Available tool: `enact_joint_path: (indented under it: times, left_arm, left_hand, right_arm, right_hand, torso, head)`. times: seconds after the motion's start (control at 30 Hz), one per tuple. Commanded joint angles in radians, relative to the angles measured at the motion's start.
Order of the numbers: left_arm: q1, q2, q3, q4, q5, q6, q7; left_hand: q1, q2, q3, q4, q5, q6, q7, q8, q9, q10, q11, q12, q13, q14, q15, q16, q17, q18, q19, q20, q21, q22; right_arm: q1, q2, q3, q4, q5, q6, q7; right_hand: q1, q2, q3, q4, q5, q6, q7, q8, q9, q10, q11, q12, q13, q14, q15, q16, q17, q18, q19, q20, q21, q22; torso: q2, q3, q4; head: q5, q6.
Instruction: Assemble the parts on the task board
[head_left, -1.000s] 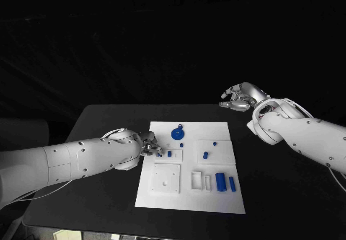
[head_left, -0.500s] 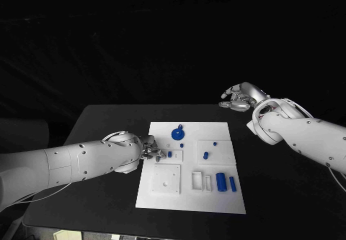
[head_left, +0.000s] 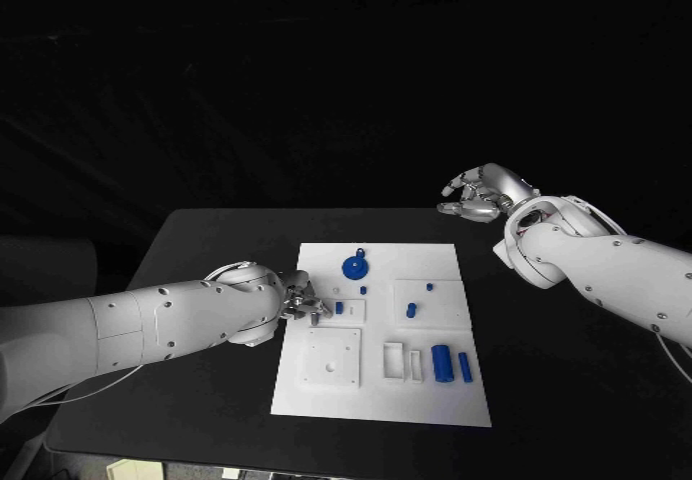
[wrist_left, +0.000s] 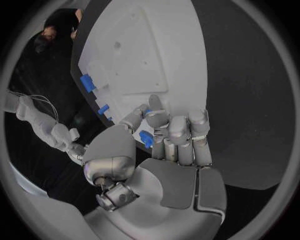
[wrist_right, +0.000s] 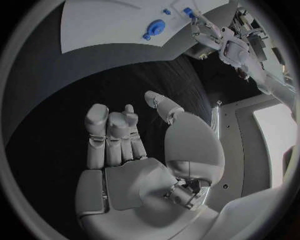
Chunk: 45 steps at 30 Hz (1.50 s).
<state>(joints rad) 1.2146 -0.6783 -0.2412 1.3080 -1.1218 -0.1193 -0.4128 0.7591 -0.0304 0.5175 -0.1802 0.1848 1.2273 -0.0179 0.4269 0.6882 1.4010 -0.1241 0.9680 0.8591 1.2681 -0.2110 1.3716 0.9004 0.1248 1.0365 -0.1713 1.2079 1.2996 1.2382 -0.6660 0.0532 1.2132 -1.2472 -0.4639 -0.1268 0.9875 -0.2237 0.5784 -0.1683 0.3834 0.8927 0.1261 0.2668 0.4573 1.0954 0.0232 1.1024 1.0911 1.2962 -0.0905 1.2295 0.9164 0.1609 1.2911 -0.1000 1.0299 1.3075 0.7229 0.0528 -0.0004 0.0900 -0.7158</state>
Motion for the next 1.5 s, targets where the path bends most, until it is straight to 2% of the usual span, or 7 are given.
enact_joint_path:
  times: [0.03,0.2,0.3,0.4,0.5,1.03,1.5]
  left_arm:
    - [0.0,0.002,0.0,-0.002,0.005,0.004,0.004]
    - [0.0,-0.001,0.001,-0.004,0.005,-0.011,0.006]
    - [0.0,-0.002,0.001,-0.006,0.012,-0.023,0.009]
    - [0.0,-0.005,0.001,-0.007,0.017,-0.032,0.011]
    - [0.0,-0.009,0.001,-0.007,0.021,-0.043,0.011]
    - [0.0,-0.02,0.003,-0.007,0.056,-0.063,0.019]
    - [0.003,-0.062,0.059,0.008,0.176,-0.096,0.044]
  left_hand:
    - [0.004,-0.004,0.002,0.006,-0.005,-0.005,0.002,0.006,-0.002,0.004,-0.001,0.004,-0.002,-0.007,0.0,0.004,-0.001,0.01,-0.006,-0.099,0.0,0.001]
    - [-0.007,-0.022,0.001,0.023,-0.018,-0.007,0.001,0.01,-0.005,0.003,0.0,0.005,-0.004,-0.008,-0.001,0.005,-0.003,0.01,-0.007,-0.1,-0.001,0.001]
    - [-0.04,-0.106,0.013,0.093,-0.131,-0.012,-0.002,0.015,-0.012,0.001,0.0,0.004,-0.009,-0.011,-0.004,0.002,-0.008,0.015,-0.008,-0.102,-0.008,-0.003]
    - [-0.052,-0.209,0.06,0.177,-0.136,-0.019,0.002,0.02,-0.013,0.0,-0.001,0.001,-0.013,-0.014,-0.006,0.0,-0.011,0.02,-0.003,-0.103,-0.01,-0.006]
    - [-0.066,-0.257,0.074,0.229,-0.136,-0.034,0.006,0.018,-0.012,-0.002,0.003,-0.002,-0.014,-0.017,-0.006,-0.002,-0.013,0.019,-0.005,-0.101,-0.01,-0.007]
    - [-0.077,-0.262,0.013,0.249,-0.135,-0.05,0.008,0.02,-0.008,-0.012,0.005,-0.011,-0.015,-0.029,-0.005,-0.008,-0.017,0.023,-0.022,-0.101,-0.014,-0.007]
    - [-0.048,-0.264,-0.032,0.317,-0.136,-0.094,0.023,0.006,-0.01,-0.046,0.019,-0.052,-0.031,-0.06,0.005,-0.046,-0.035,0.021,-0.052,-0.094,-0.038,-0.019]
  right_arm:
    - [0.0,0.0,0.0,0.001,-0.002,0.01,0.006]
    - [0.0,-0.001,0.0,0.001,-0.002,0.009,0.006]
    - [0.0,-0.001,0.0,0.0,-0.002,0.009,0.006]
    - [0.0,-0.001,0.0,0.0,-0.002,0.008,0.006]
    - [0.0,-0.001,0.0,0.0,-0.002,0.008,0.007]
    - [0.0,-0.002,0.0,0.0,-0.002,0.009,0.007]
    - [0.0,-0.005,0.0,0.0,-0.001,0.007,0.007]
  right_hand:
    - [-0.002,0.005,-0.002,0.003,0.005,-0.006,0.01,0.005,0.001,-0.008,-0.001,0.007,-0.001,0.004,0.002,-0.007,0.001,0.101,0.0,-0.006,-0.004,0.003]
    - [-0.002,0.005,-0.002,0.003,0.005,-0.006,0.01,0.005,0.001,-0.008,-0.001,0.007,-0.001,0.004,0.002,-0.007,0.001,0.101,0.0,-0.006,-0.004,0.003]
    - [-0.002,0.005,-0.002,0.003,0.005,-0.006,0.01,0.005,0.001,-0.008,-0.001,0.007,-0.001,0.004,0.002,-0.007,0.001,0.101,0.0,-0.006,-0.004,0.003]
    - [-0.002,0.005,-0.002,0.003,0.005,-0.006,0.01,0.005,0.001,-0.008,-0.001,0.007,-0.002,0.004,0.002,-0.007,0.001,0.101,0.0,-0.006,-0.004,0.003]
    - [-0.002,0.005,-0.002,0.003,0.005,-0.006,0.01,0.005,0.001,-0.008,-0.001,0.007,-0.002,0.004,0.002,-0.007,0.001,0.101,0.0,-0.006,-0.004,0.003]
    - [-0.001,0.005,-0.002,0.003,0.005,-0.006,0.01,0.005,0.001,-0.008,-0.001,0.008,-0.002,0.004,0.002,-0.007,0.001,0.101,0.001,-0.006,-0.004,0.003]
    - [-0.002,0.005,-0.002,0.003,0.006,-0.006,0.01,0.005,0.001,-0.008,-0.001,0.008,-0.002,0.004,0.002,-0.007,0.002,0.101,0.001,-0.006,-0.005,0.003]
  torso:
    - [0.0,-0.0002,0.0002]
    - [0.0,-0.0005,-0.0007]
    - [0.0,-0.0005,-0.0005]
    - [-0.001,-0.0003,-0.0002]
    - [0.0,-0.0003,-0.0003]
    - [-0.001,0.0006,0.0]
    - [-0.001,0.0006,0.0004]
  head:
    - [0.0,0.0]
    - [0.0,0.0]
    - [-0.001,0.001]
    - [-0.002,0.001]
    - [-0.003,0.001]
    - [-0.003,0.001]
    - [-0.003,0.005]
